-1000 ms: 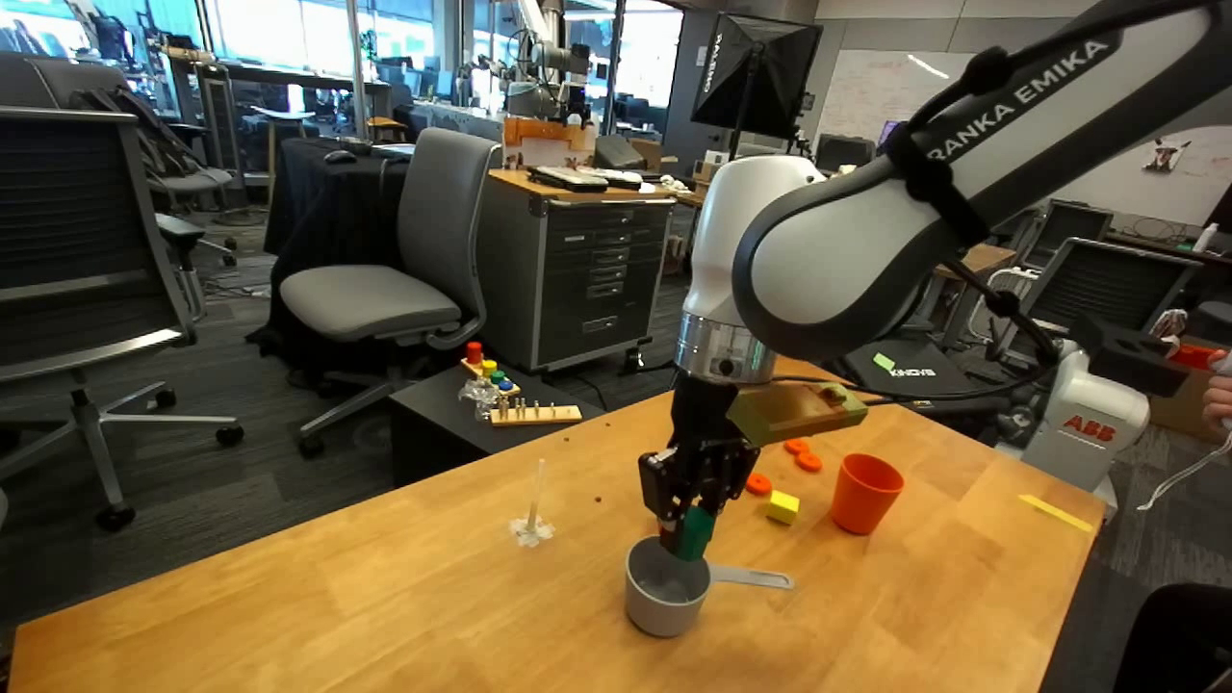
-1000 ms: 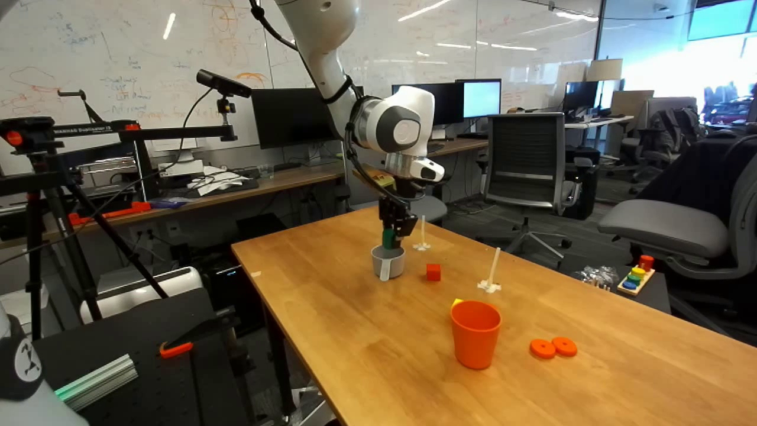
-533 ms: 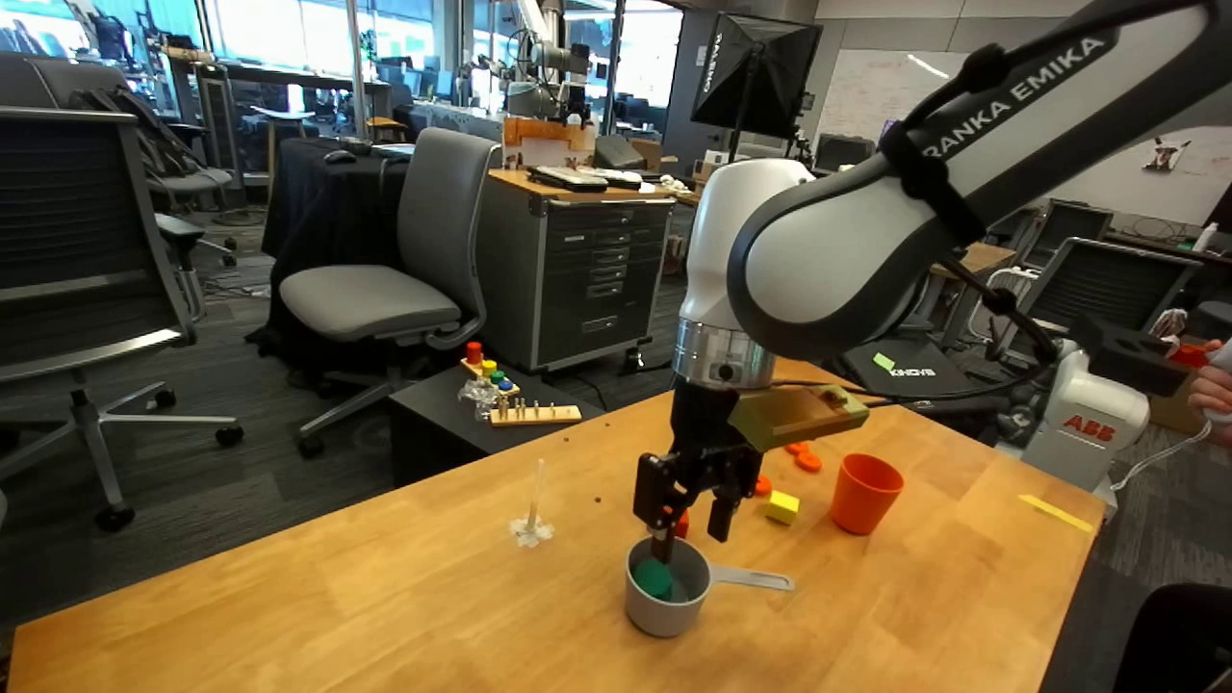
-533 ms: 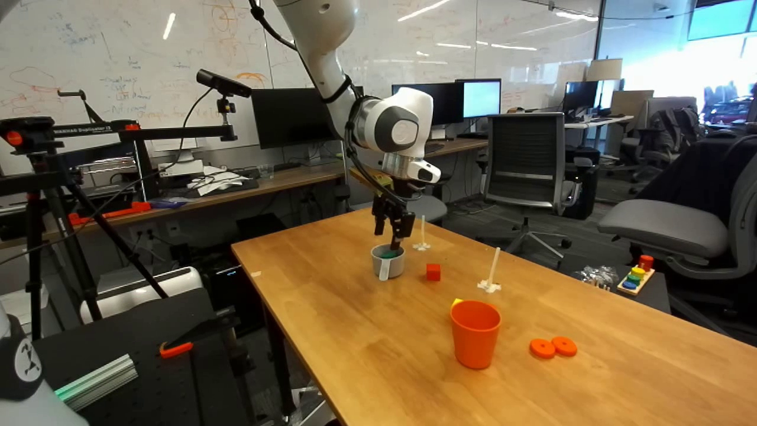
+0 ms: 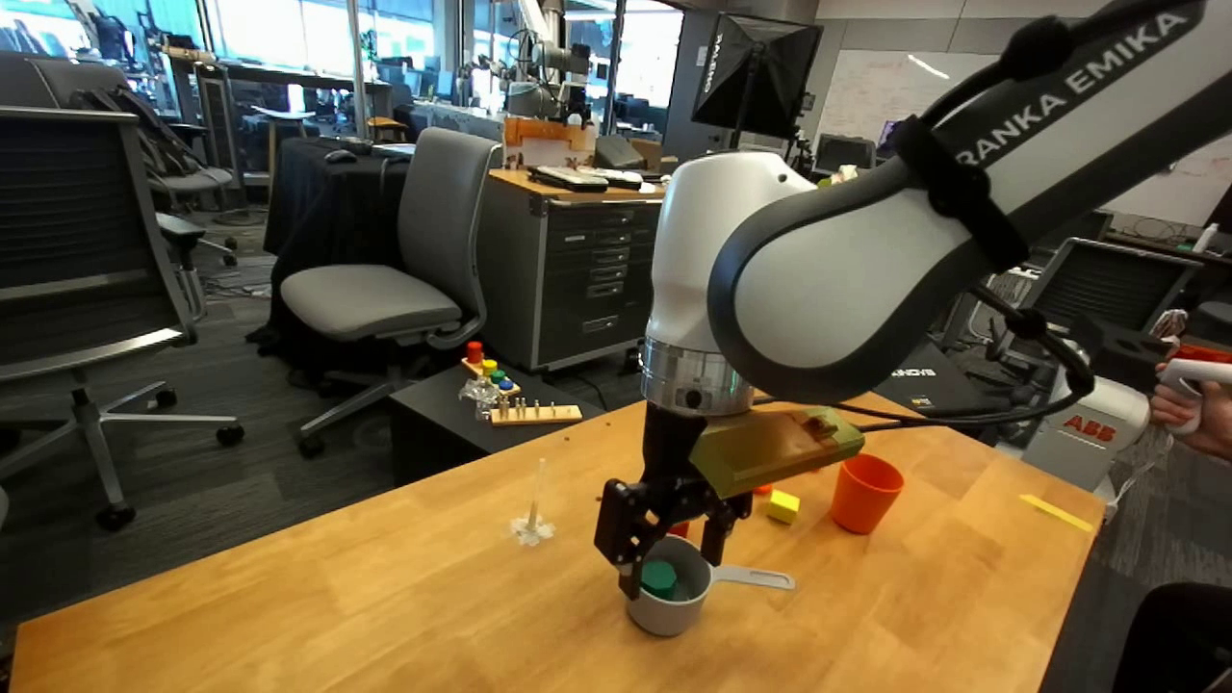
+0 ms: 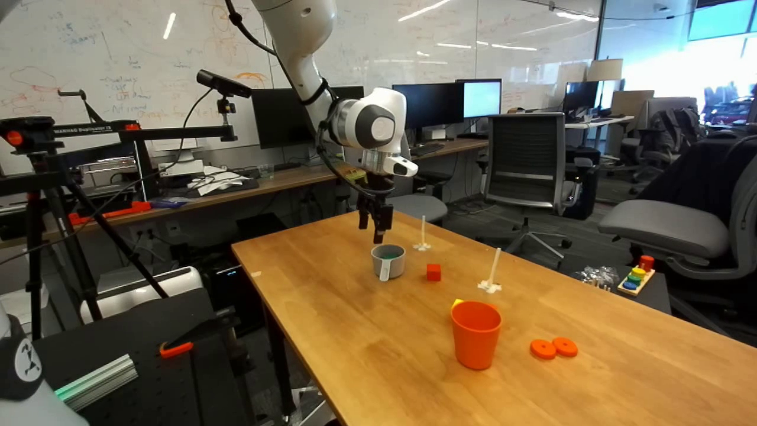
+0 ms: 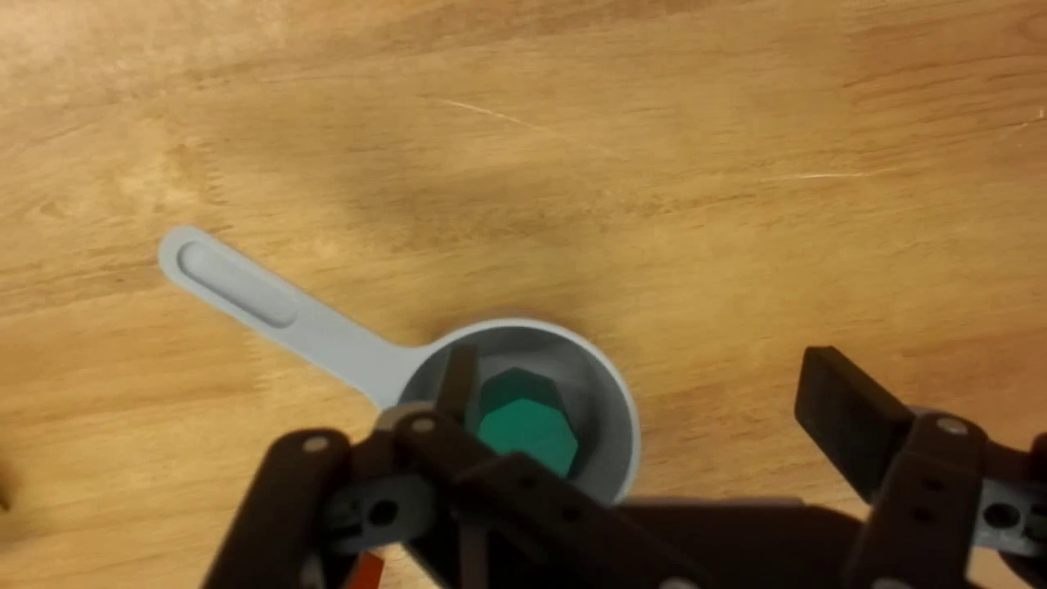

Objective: Put the cubes in the pot

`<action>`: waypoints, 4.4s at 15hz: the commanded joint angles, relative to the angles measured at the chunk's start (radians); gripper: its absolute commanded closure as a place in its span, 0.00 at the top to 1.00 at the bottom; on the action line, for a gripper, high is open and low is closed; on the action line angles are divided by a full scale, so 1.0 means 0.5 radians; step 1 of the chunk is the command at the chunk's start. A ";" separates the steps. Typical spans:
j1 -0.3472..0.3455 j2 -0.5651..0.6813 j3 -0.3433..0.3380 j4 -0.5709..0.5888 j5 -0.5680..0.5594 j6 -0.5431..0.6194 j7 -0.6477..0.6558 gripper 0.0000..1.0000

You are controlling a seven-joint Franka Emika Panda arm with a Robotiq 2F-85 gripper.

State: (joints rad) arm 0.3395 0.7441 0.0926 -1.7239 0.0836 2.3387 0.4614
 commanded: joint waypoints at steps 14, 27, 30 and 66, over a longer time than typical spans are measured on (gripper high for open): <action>-0.384 -0.109 -0.267 -0.006 -0.004 -0.194 -0.081 1.00; -0.341 0.275 -0.011 0.052 0.734 0.946 0.400 1.00; -0.234 0.251 -0.111 0.034 0.706 0.899 0.618 1.00; -0.131 0.401 -0.273 0.272 0.264 0.732 0.969 0.12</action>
State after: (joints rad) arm 0.2824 0.9554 -0.0555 -1.6160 0.2240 2.6949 0.9588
